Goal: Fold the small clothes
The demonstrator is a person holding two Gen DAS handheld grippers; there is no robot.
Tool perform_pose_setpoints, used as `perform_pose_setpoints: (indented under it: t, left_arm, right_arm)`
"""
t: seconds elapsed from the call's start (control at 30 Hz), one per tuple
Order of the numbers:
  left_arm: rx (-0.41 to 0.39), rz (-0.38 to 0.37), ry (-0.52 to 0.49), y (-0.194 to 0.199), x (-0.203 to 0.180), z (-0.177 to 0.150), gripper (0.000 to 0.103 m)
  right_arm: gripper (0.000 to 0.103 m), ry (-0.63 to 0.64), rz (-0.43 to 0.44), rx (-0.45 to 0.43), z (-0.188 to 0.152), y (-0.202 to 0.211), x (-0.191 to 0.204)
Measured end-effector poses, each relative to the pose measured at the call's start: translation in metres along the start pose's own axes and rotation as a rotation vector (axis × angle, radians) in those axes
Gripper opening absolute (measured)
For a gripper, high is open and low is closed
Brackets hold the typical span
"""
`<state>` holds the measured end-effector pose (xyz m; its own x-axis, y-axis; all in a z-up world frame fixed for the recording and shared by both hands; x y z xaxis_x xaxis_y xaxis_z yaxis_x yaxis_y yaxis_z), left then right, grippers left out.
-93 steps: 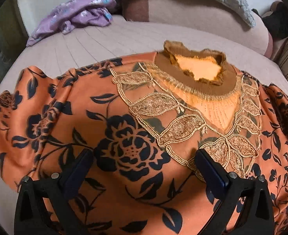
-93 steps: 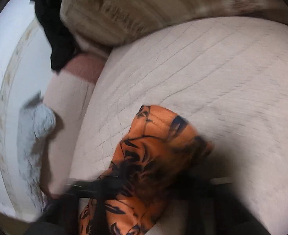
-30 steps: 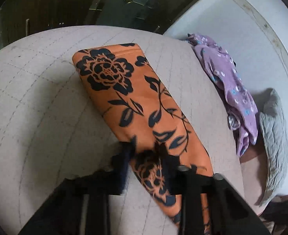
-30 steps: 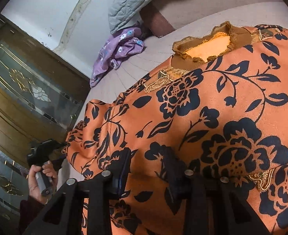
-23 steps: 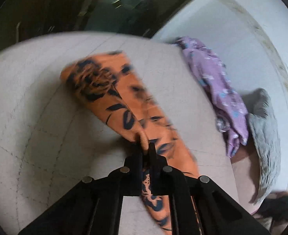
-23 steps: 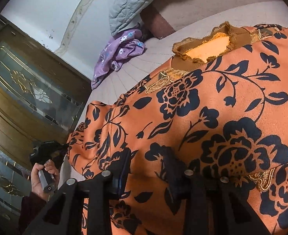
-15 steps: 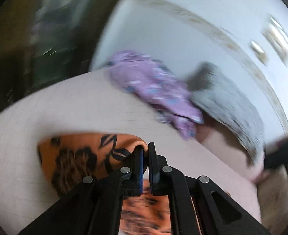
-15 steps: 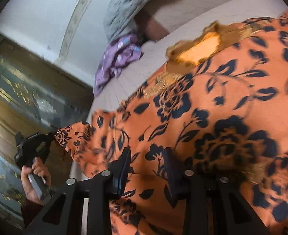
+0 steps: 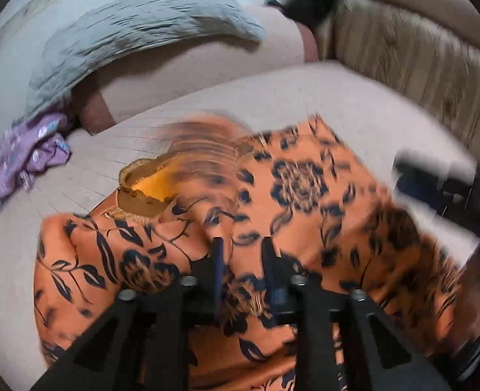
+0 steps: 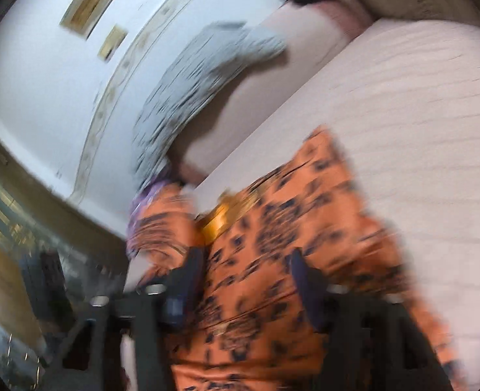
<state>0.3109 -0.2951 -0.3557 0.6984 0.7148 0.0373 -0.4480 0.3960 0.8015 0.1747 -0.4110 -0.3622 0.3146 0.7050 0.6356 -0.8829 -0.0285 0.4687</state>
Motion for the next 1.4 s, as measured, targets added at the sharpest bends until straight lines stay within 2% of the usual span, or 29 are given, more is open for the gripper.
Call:
perform_pose_setpoints:
  t: [0.1,0.13,0.17,0.2,0.27,0.33,0.43,0.47,0.57,0.63,0.73,0.77,0.8,0.83,0.9,1.0,1.1,1.17,1.27,1.3,1.4]
  left_arm:
    - [-0.031,-0.009,0.087,0.018,0.032,0.0,0.046]
    - [-0.066,-0.018,0.153,0.032,0.056,0.005,0.048]
    - [-0.104,-0.016,0.217,0.042,0.084,0.009,0.055]
    - [-0.137,-0.004,0.276,0.051,0.107,0.011,0.065]
    - [-0.193,0.063,0.406,0.063,0.161,0.013,0.072]
    - [-0.169,0.137,0.513,0.054,0.209,-0.001,0.071]
    - [-0.074,0.208,0.66,0.029,0.261,-0.035,0.071]
    - [-0.037,0.218,0.712,0.022,0.275,-0.046,0.071]
    - [-0.009,0.2,0.782,0.015,0.287,-0.061,0.071]
    - [0.017,0.214,0.787,0.011,0.29,-0.067,0.071]
    - [0.086,0.242,0.748,-0.005,0.281,-0.076,0.071]
    - [0.101,0.238,0.741,-0.008,0.275,-0.077,0.071]
    - [0.115,0.232,0.732,-0.012,0.269,-0.079,0.071]
    - [0.122,0.231,0.725,-0.014,0.265,-0.08,0.071]
    - [0.128,0.248,0.705,-0.015,0.261,-0.08,0.071]
    - [0.139,0.267,0.683,-0.016,0.258,-0.081,0.071]
    - [0.159,0.277,0.655,-0.018,0.25,-0.084,0.071]
    - [0.169,0.286,0.629,-0.016,0.246,-0.086,0.071]
    - [0.181,0.316,0.576,-0.016,0.239,-0.086,0.071]
    - [0.182,0.326,0.558,-0.015,0.237,-0.086,0.071]
    - [0.179,0.339,0.535,-0.009,0.233,-0.086,0.071]
  right_arm:
    - [0.066,-0.001,-0.008,0.001,0.006,0.003,-0.003]
    - [0.066,0.003,-0.005,0.01,0.006,0.001,0.0]
    - [0.066,0.013,-0.001,0.026,0.004,-0.004,0.007]
    - [0.066,0.022,0.002,0.041,0.002,-0.009,0.013]
    - [0.066,0.056,0.0,0.092,-0.004,-0.027,0.03]
    - [0.068,0.09,-0.01,0.131,-0.007,-0.045,0.042]
    - [0.071,0.079,-0.095,0.202,-0.009,-0.076,0.039]
    - [0.07,0.042,-0.126,0.213,-0.007,-0.086,0.033]
    - [0.071,-0.114,-0.161,0.212,-0.009,-0.104,0.014]
    - [0.072,-0.142,-0.179,0.222,-0.014,-0.114,0.007]
    - [0.072,-0.094,-0.207,0.231,-0.02,-0.129,0.008]
    - [0.061,-0.07,-0.194,0.227,-0.019,-0.131,0.013]
    - [0.021,-0.049,-0.166,0.24,-0.02,-0.133,0.02]
    - [0.011,-0.024,-0.15,0.261,-0.021,-0.136,0.025]
    - [0.011,0.056,-0.166,0.214,-0.015,-0.127,0.037]
    - [0.011,0.167,-0.187,0.098,0.003,-0.094,0.054]
    - [0.011,0.187,-0.225,0.028,0.016,-0.063,0.048]
    - [0.015,0.145,-0.233,0.117,0.006,-0.064,0.029]
    - [0.017,0.018,-0.284,0.307,-0.019,-0.076,-0.013]
    - [0.018,-0.019,-0.284,0.31,-0.021,-0.073,-0.021]
    - [0.026,-0.058,-0.277,0.225,-0.01,-0.055,-0.029]
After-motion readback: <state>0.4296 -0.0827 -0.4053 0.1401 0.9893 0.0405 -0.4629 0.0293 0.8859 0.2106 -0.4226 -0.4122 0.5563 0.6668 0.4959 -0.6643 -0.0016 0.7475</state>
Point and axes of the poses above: each gripper's, at about its wrist camera, not at the fingertips, and y roughly against the way its jaws point, x to its left, z to its top, the point moved 10 cm from there along -y, roughly the way its jaws point, and after that the axes turned 7 degrees about y, right-handed, at the moved point
